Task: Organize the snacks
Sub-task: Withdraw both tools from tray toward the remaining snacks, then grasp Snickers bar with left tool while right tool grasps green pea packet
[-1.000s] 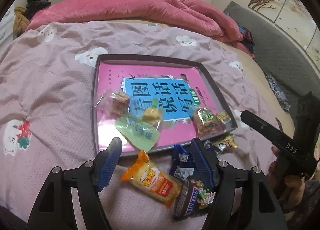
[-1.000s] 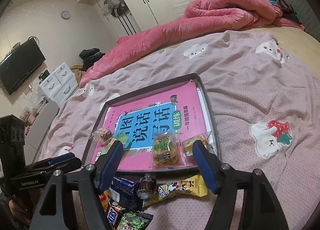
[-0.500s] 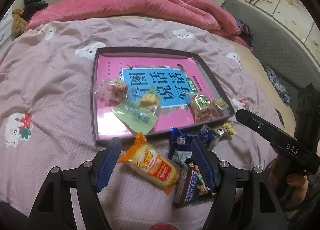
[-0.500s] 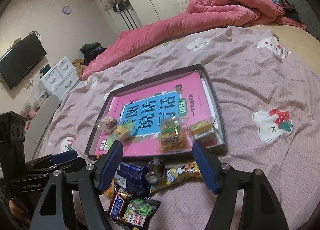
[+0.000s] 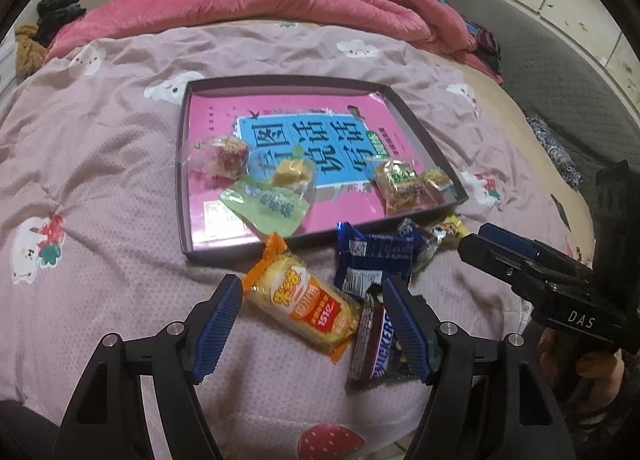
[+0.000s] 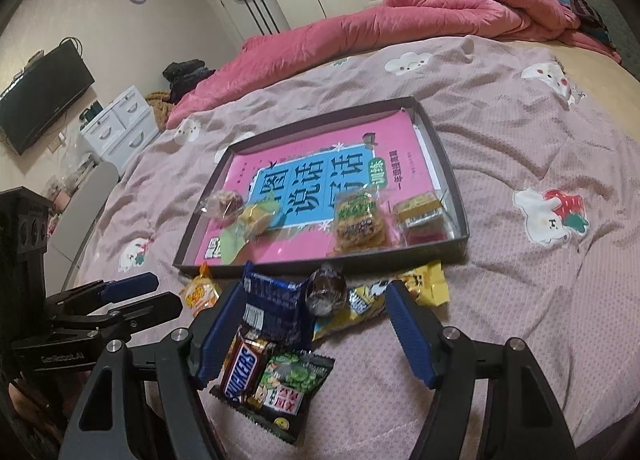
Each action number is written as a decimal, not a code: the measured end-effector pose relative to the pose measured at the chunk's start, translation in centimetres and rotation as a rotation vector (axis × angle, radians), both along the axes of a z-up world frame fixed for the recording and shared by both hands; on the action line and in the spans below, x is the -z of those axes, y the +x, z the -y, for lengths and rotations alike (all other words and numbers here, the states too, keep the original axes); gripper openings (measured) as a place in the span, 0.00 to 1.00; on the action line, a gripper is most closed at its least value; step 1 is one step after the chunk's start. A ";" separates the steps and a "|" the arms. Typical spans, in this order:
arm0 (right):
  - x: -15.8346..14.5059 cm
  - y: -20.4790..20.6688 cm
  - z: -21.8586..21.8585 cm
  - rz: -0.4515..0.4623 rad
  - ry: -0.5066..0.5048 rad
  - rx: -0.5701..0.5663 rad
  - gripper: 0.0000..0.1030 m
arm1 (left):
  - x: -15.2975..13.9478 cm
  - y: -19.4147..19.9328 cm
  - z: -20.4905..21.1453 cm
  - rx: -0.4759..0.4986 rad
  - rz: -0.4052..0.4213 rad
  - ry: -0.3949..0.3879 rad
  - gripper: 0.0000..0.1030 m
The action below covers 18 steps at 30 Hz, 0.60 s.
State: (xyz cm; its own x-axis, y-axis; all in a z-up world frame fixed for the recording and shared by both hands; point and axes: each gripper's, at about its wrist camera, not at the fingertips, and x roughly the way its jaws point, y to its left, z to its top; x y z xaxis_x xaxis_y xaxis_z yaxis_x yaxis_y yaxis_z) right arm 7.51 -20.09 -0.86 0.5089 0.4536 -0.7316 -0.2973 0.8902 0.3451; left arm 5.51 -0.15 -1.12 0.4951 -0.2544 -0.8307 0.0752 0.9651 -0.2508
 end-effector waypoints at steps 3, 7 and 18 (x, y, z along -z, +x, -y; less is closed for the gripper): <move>0.5 -0.2 -0.1 -0.030 -0.003 -0.007 0.70 | 0.3 -0.1 0.2 0.017 -0.021 -0.019 0.72; 0.9 -0.5 -0.3 -0.059 -0.013 -0.013 0.70 | 0.6 -0.5 0.5 0.030 -0.038 -0.012 0.72; 2.4 -1.4 -0.9 -0.158 -0.027 -0.030 0.70 | 1.3 -1.4 0.4 0.040 -0.088 -0.022 0.72</move>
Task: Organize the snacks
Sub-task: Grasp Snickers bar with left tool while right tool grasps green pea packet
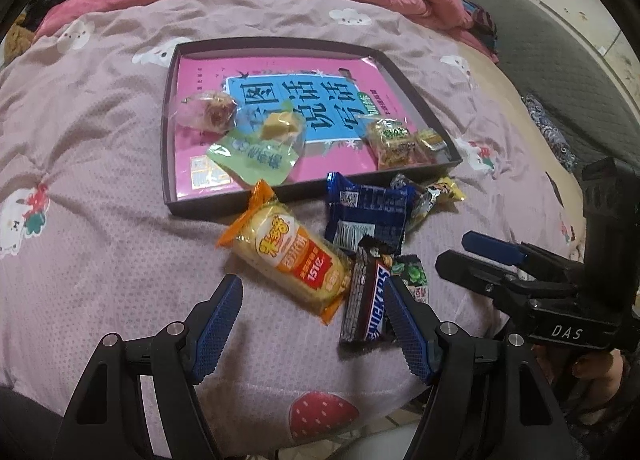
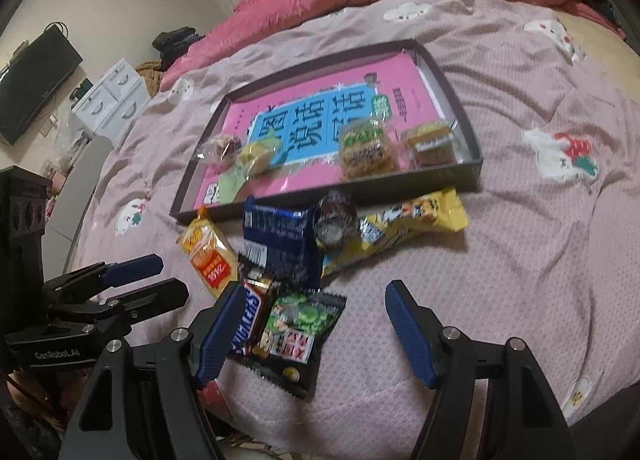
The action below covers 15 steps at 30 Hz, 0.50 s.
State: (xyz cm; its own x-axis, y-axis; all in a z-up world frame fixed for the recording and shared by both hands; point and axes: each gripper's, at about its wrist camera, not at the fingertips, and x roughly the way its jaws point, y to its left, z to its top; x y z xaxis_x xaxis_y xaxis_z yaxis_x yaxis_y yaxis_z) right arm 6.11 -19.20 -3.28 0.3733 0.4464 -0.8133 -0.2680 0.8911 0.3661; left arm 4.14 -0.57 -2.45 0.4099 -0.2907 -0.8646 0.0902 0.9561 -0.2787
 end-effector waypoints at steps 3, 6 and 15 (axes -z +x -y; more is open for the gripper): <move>0.5 -0.2 -0.2 -0.024 -0.010 -0.004 0.70 | 0.1 -0.3 0.0 0.006 -0.008 -0.003 0.72; 1.1 -0.3 -0.5 -0.058 -0.014 -0.007 0.70 | 0.4 -0.4 0.2 0.011 -0.020 -0.004 0.72; 2.8 -0.2 -1.3 -0.132 -0.017 -0.022 0.70 | 1.3 -0.4 0.8 0.032 -0.047 0.005 0.72</move>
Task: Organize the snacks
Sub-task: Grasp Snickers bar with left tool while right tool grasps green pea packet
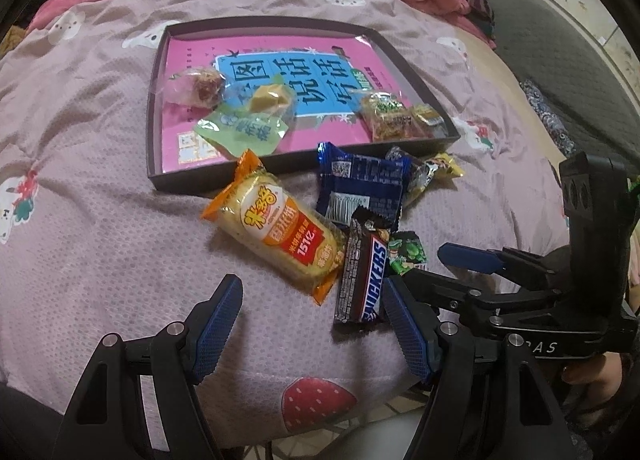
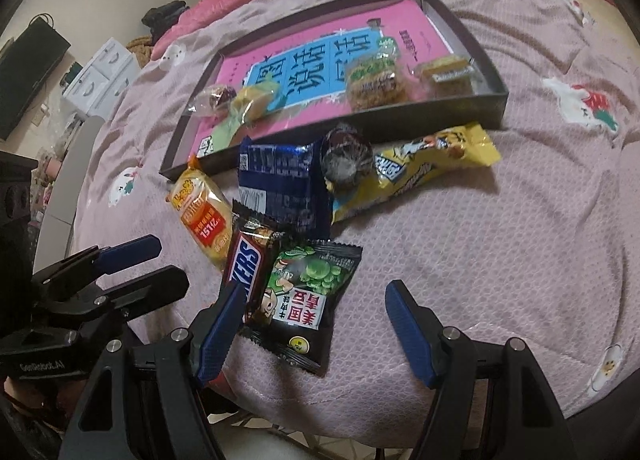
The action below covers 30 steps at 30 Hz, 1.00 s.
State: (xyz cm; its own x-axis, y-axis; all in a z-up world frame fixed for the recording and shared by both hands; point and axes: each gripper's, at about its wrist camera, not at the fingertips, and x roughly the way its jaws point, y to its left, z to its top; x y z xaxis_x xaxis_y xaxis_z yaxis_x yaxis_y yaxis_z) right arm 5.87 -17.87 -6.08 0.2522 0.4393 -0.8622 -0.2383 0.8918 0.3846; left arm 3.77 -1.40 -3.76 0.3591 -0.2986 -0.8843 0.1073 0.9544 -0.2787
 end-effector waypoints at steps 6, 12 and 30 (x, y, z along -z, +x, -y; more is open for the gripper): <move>0.6 0.2 -0.5 -0.002 -0.028 -0.010 0.70 | 0.4 0.0 0.3 0.008 -0.015 0.002 0.72; 0.8 -0.1 -1.4 0.022 -0.077 -0.038 0.70 | 0.8 0.1 0.7 0.004 -0.027 -0.002 0.72; 0.6 0.3 -0.1 0.056 -0.116 -0.071 0.46 | 2.7 1.0 2.4 0.008 -0.070 -0.043 0.72</move>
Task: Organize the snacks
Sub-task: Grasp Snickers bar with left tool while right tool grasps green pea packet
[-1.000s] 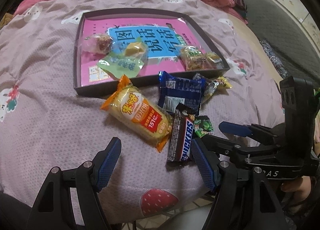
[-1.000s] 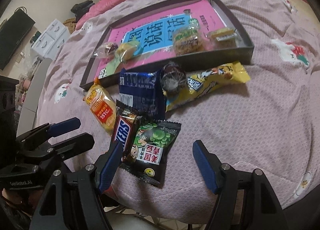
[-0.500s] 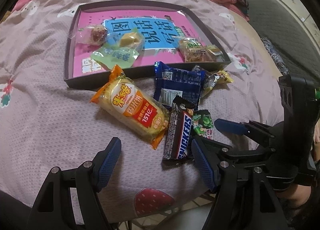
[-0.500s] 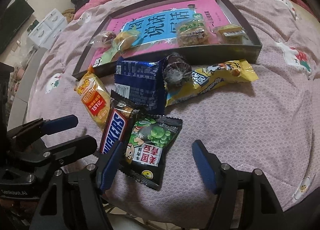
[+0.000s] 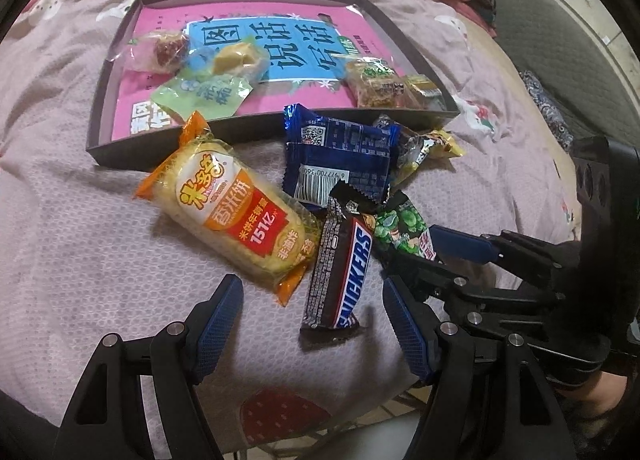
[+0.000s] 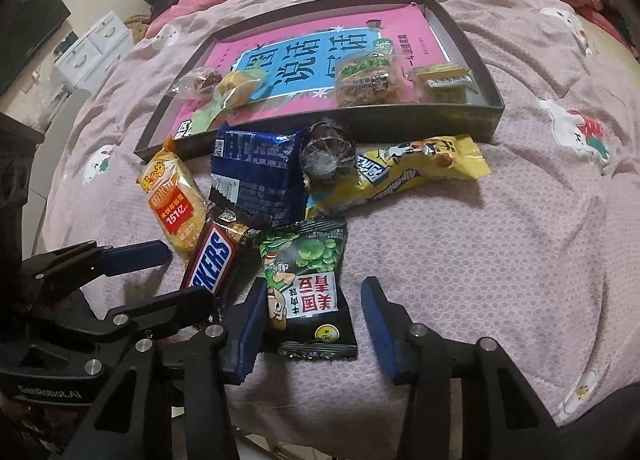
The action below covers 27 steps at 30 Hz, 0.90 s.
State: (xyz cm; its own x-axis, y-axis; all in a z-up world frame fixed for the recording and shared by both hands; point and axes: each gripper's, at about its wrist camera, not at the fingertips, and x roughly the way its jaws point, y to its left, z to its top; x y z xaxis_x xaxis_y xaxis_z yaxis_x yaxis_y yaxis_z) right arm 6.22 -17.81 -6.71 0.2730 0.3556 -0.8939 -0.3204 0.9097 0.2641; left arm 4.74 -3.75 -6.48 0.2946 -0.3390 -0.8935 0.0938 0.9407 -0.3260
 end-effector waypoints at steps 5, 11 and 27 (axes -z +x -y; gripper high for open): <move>0.1 0.6 -0.8 0.023 -0.034 -0.101 0.46 | 0.4 0.2 -0.1 0.005 -0.018 -0.041 0.70; 0.4 0.3 -2.5 0.072 -0.127 -0.198 0.41 | 0.7 0.4 -0.5 -0.007 -0.038 -0.090 0.65; -0.5 1.9 1.5 0.067 -0.069 -0.059 0.33 | 1.4 1.0 1.7 -0.020 -0.043 0.002 0.50</move>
State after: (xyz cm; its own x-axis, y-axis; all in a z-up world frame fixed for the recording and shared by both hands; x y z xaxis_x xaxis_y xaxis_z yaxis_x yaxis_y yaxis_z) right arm 8.13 -19.29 -6.21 0.3133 0.3112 -0.8972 -0.3886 0.9041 0.1779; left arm 5.77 -5.46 -7.85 0.2627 -0.3322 -0.9059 0.0613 0.9427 -0.3279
